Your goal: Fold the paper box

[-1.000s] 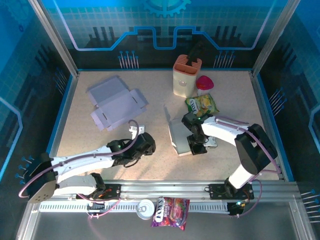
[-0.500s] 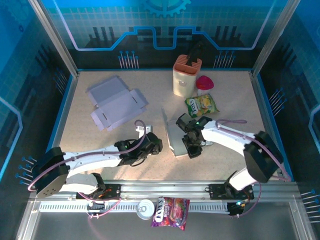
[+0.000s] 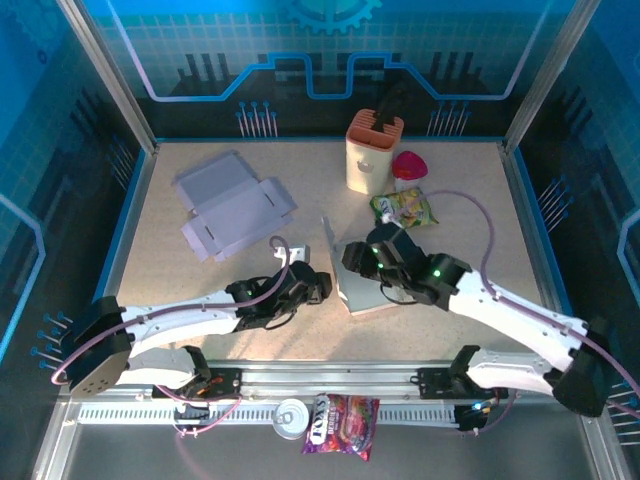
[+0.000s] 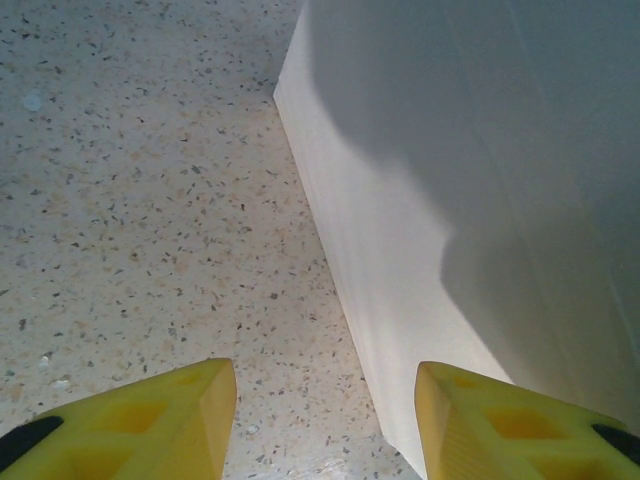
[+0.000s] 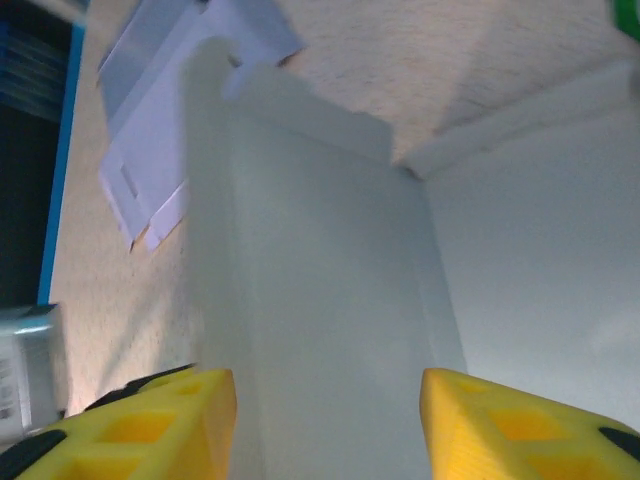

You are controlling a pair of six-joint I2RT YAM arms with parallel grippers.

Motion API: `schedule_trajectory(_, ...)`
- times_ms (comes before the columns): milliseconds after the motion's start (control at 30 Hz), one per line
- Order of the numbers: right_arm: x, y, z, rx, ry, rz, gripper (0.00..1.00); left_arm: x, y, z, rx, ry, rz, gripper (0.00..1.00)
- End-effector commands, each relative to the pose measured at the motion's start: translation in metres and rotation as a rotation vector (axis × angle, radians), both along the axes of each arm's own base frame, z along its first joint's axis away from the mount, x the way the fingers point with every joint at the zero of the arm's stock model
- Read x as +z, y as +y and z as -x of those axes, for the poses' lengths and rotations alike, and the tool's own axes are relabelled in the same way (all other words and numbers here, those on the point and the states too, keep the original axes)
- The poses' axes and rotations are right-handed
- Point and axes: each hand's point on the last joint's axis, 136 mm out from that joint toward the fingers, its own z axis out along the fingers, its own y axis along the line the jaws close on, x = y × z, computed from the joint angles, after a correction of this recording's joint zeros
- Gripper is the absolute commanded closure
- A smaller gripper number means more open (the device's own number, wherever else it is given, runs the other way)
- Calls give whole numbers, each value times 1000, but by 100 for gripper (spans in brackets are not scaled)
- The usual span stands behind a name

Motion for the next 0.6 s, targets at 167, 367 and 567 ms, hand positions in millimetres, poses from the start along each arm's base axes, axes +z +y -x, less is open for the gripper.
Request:
schedule_trajectory(167, 13, 41, -6, 260, -52, 199, 49, 13, -12, -3, -37, -19, 28, 49)
schedule_trajectory(367, 2, 52, -14, 264, -22, 245, 60, 17, -13, -3, -48, -22, 19, 49)
schedule_trajectory(567, -7, 57, -21, 254, -5, 296, 64, 16, -12, -4, -46, -19, 13, 49)
